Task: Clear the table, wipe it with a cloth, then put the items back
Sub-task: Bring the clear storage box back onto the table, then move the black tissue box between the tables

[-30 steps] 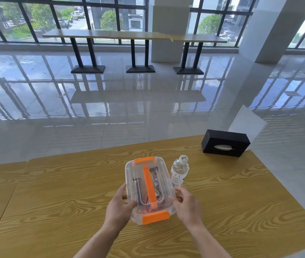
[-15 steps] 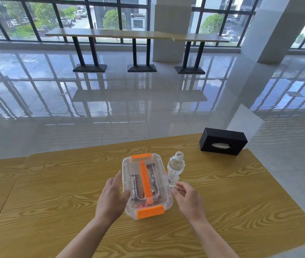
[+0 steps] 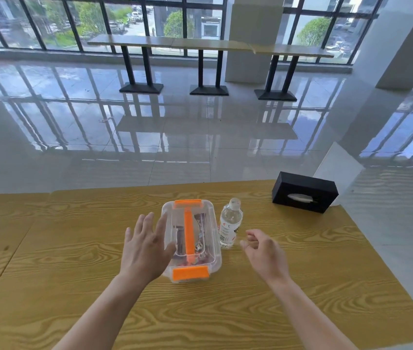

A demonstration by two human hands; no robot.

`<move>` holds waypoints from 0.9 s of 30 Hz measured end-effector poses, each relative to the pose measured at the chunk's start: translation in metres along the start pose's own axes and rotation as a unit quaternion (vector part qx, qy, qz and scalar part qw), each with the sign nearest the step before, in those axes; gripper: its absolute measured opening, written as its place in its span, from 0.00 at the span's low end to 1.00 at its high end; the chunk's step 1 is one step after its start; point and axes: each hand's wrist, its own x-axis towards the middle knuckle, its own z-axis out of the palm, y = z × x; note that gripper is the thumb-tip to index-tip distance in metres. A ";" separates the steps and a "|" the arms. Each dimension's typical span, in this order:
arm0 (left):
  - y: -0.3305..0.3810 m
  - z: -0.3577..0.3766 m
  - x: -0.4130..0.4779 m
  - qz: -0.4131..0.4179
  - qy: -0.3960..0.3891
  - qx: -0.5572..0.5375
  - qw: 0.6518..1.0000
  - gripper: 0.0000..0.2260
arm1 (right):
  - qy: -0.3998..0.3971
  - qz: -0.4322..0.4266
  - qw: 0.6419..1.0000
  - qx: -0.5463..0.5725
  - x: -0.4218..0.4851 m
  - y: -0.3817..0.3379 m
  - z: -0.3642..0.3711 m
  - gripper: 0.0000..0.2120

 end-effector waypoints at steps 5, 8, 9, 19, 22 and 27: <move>0.004 -0.007 -0.013 0.018 -0.002 0.004 1.000 0.33 | -0.003 -0.013 0.999 -0.035 -0.009 -0.002 -0.007 0.21; 0.009 -0.013 -0.018 0.052 0.015 -0.012 0.998 0.31 | 0.004 -0.007 0.998 -0.063 -0.019 -0.004 -0.012 0.21; 0.012 -0.014 -0.019 0.064 0.023 -0.018 0.997 0.31 | 0.006 -0.003 0.997 -0.072 -0.023 -0.005 -0.015 0.21; 0.053 -0.009 -0.048 0.149 0.024 -0.046 0.987 0.33 | 0.026 0.026 0.995 -0.097 -0.043 0.012 -0.049 0.22; 0.079 0.000 -0.051 0.172 0.012 -0.062 0.983 0.32 | 0.028 0.032 0.994 -0.097 -0.039 0.028 -0.062 0.21; 0.142 0.017 -0.044 0.206 0.018 -0.065 0.976 0.32 | 0.020 0.023 0.995 -0.093 -0.016 0.067 -0.088 0.21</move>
